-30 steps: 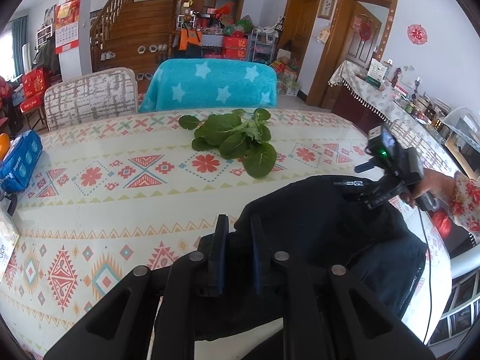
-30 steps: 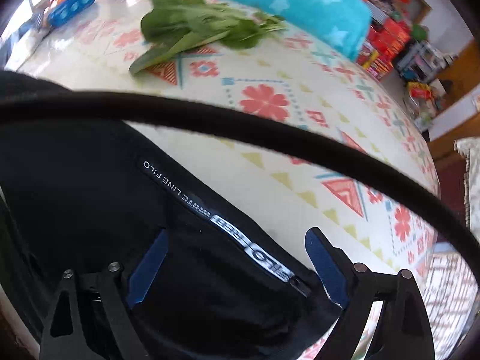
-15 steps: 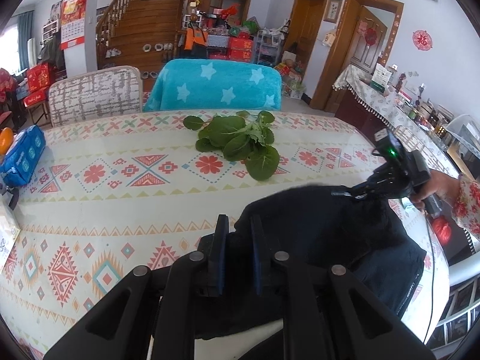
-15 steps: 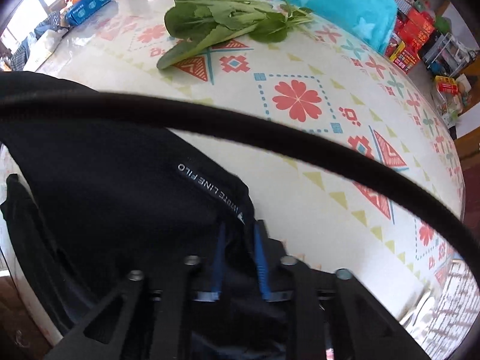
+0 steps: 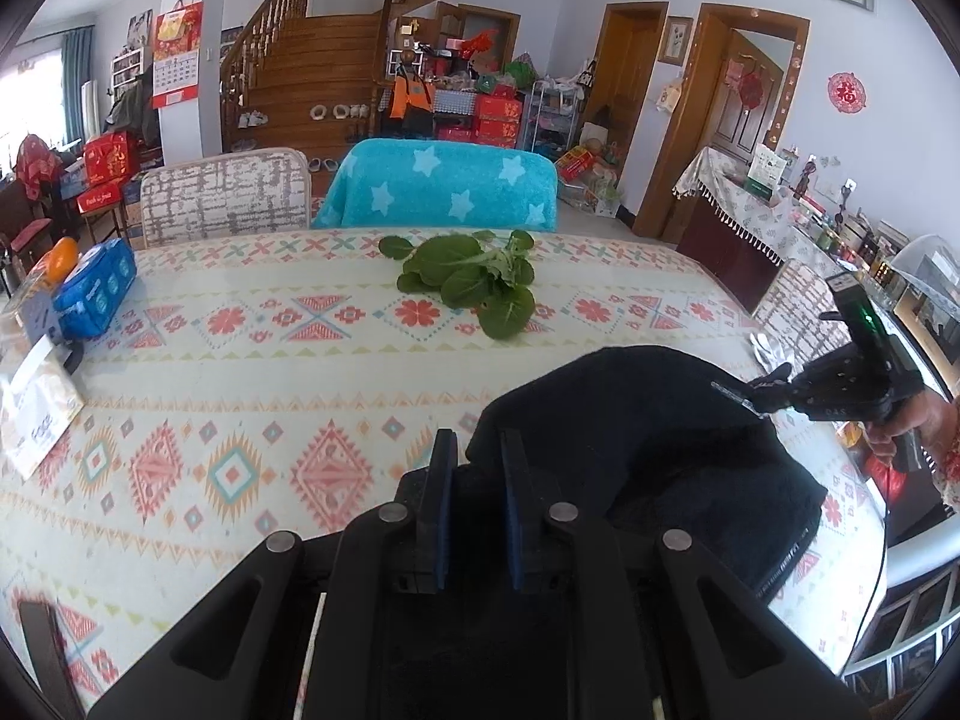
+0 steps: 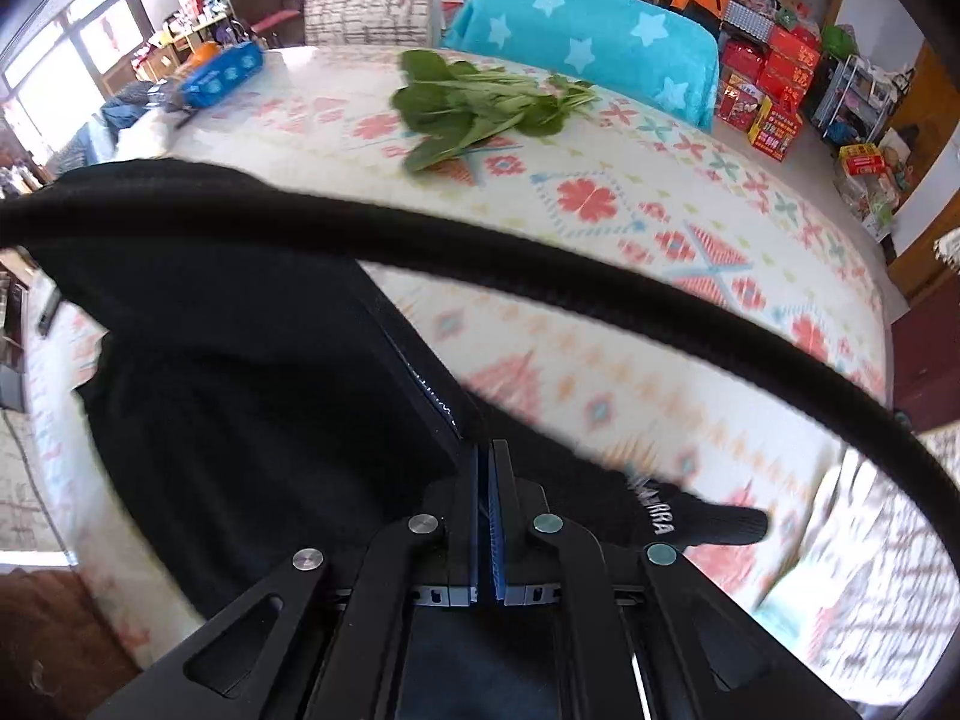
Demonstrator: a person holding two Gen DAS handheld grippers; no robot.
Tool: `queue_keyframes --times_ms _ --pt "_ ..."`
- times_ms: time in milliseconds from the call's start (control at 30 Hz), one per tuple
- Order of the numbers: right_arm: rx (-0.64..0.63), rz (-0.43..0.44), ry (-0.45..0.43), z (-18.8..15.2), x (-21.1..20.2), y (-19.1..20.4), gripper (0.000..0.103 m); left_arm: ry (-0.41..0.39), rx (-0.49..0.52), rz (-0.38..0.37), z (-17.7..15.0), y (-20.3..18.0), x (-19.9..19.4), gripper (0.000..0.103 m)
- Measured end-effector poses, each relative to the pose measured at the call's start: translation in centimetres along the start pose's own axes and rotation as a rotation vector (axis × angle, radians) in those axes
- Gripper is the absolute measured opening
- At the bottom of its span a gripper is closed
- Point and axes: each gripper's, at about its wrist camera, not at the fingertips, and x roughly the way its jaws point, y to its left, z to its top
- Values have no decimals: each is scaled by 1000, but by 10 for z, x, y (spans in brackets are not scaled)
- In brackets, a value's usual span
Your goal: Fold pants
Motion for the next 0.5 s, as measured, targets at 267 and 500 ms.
queue_keyframes --times_ms 267,500 --pt "80 95 51 -103 4 52 4 74 -89 80 -90 4 -22 17" --pt "137 63 64 -146 9 66 17 152 -196 159 -162 24 -37 43"
